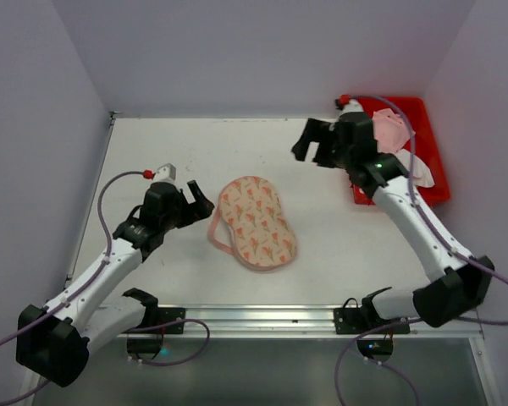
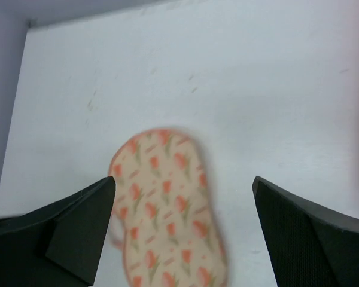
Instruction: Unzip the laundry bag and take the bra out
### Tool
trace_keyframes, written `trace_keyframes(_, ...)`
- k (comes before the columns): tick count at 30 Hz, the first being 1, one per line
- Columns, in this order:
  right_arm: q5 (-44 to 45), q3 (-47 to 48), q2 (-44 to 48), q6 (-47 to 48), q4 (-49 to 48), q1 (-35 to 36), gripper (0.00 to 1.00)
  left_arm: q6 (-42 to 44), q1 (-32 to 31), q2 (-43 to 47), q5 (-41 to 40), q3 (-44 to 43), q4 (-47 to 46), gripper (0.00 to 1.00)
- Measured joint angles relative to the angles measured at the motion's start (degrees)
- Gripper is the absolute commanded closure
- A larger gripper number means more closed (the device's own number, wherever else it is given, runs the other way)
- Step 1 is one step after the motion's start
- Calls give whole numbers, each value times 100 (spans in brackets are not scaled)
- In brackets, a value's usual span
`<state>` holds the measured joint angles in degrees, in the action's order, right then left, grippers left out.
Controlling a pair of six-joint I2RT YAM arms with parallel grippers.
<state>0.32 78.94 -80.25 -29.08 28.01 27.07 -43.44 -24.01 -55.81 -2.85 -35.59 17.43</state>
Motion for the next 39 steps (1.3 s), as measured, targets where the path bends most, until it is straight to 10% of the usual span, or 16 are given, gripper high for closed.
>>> trace_keyframes(5,911,-87,1604,483,341,-1134,1,638,505,365,-614,-1237,876,0)
trace_keyframes(20,1969,-151,5412,1379,1032,-1095,1,2380,551,2406,-2151,-3838,2317,0)
trace_keyframes(39,1130,-1335,6931,1725,955,-1095,1,2455,551,3191,-2439,-3049,2828,0)
